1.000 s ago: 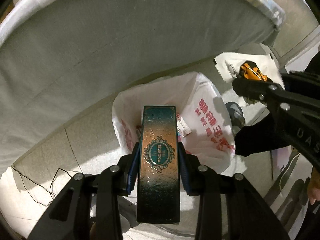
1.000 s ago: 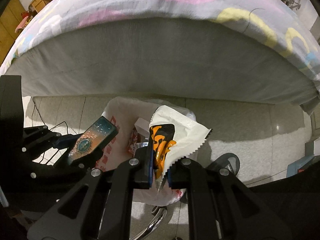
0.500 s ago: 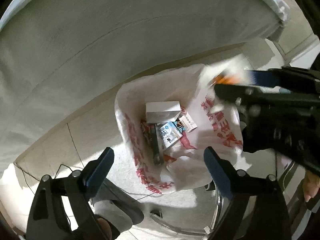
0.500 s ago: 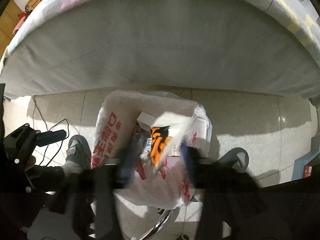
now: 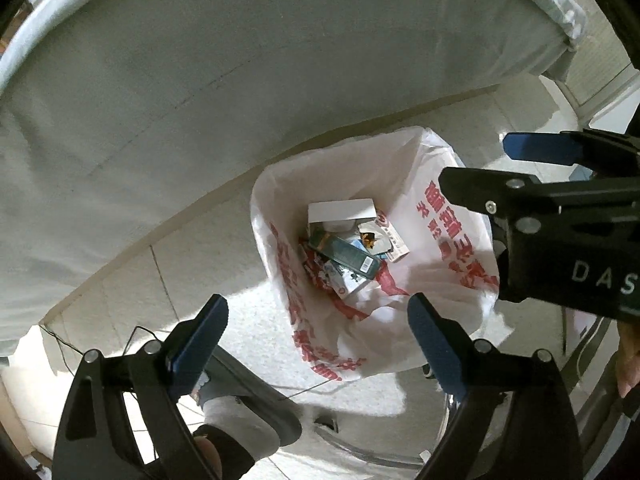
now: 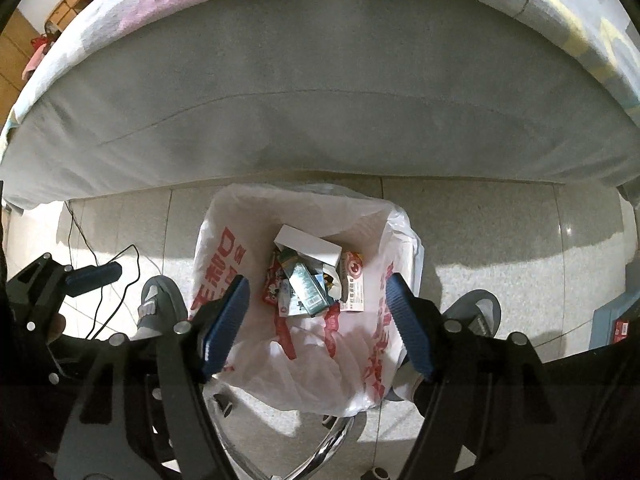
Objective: Collect trash
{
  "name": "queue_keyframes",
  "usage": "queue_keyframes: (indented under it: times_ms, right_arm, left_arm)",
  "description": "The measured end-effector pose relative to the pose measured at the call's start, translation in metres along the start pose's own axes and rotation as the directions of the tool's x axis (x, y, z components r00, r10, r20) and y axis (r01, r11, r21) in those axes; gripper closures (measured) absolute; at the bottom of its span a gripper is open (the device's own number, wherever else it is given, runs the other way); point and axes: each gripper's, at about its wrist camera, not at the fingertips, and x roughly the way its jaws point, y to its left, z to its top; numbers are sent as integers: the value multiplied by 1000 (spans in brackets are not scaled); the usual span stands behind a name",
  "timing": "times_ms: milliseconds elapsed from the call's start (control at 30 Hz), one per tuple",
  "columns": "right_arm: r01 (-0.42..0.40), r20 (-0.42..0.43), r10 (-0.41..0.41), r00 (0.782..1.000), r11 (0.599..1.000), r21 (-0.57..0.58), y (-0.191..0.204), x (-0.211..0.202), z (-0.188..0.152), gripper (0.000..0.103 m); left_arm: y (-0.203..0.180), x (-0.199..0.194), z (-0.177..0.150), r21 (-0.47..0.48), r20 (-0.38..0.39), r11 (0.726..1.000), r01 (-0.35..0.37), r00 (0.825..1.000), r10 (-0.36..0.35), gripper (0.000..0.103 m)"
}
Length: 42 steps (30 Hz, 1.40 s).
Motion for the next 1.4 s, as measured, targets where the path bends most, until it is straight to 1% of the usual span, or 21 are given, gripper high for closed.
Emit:
queue_keyframes:
  times_ms: [167,233,267,300,367,433,533,600,667,733,833,867,967,1100,1133,1200,1233,1300,1367,1400]
  right_arm:
    - [-15,3,15,1000,1000,10,0,-9,0,33]
    - [-26,9,26,1000,1000,7,1,-16,0,33]
    - [-22,16,22,1000,1000,3,3,-19,0,33]
    - [-19,21,19,1000,1000,1,3,-21,1,32]
    - [-16,32,16,999,1000,5,5,-27,1,27]
    - [-14,39,13,999,1000,6,8,-33,2,27]
    - [-13,45,13,999,1000,3,11,-44,1,22]
    - [-21,53,21,998,1000,1,12,-51,2,15]
    - [-43,57,43,997,999,-3,13,-61,2,14]
    - [-34,77,35,996,999,-21,16,-74,2,13]
    - [-18,121,22,992,999,-37,21,-97,3,7]
    - [-19,138,24,990,999,-38,22,-105,4,7]
    - [-17,215,26,976,999,-43,29,-139,9,7]
    - [-16,340,29,940,999,-43,40,-187,16,7]
    - [-17,371,32,928,999,-44,43,-201,18,7]
    - [-15,418,37,908,998,-55,47,-221,22,7]
    - [-5,446,33,894,998,-64,51,-233,23,7]
    - [10,493,32,869,997,-82,59,-254,26,7]
    - [26,522,26,853,995,-92,62,-268,28,7]
    - [37,540,21,841,995,-98,66,-277,29,7]
  left_arm:
    - [10,-4,-5,-1,19,999,-45,999,45,14]
    - [14,-10,-6,17,58,996,-87,995,86,14]
    - [17,-13,-7,14,67,996,-93,994,92,14]
    - [21,-13,-8,5,68,995,-99,993,98,14]
    - [27,-13,-10,-12,60,991,-134,989,135,14]
    - [29,-20,-6,-30,83,990,-136,987,138,14]
    - [33,-33,-6,-65,125,990,-128,983,136,14]
    - [34,-42,-7,-63,157,986,-152,975,160,12]
    - [36,-52,-6,-63,186,984,-165,967,174,9]
    - [41,-65,-5,-86,217,984,-156,961,171,8]
    - [48,-84,-3,-111,255,978,-176,946,199,8]
    - [51,-94,-2,-124,277,976,-180,938,208,8]
    - [56,-126,0,-155,359,966,-209,899,252,8]
    - [66,-167,4,-217,430,942,-256,841,328,8]
    - [70,-181,5,-241,455,935,-259,821,344,8]
    - [76,-199,6,-274,473,926,-258,803,364,8]
    - [81,-212,8,-299,485,918,-260,788,380,8]
    - [89,-232,11,-329,507,911,-248,767,393,8]
    - [96,-250,14,-354,519,905,-238,754,402,8]
    - [100,-261,15,-368,530,900,-233,743,409,8]
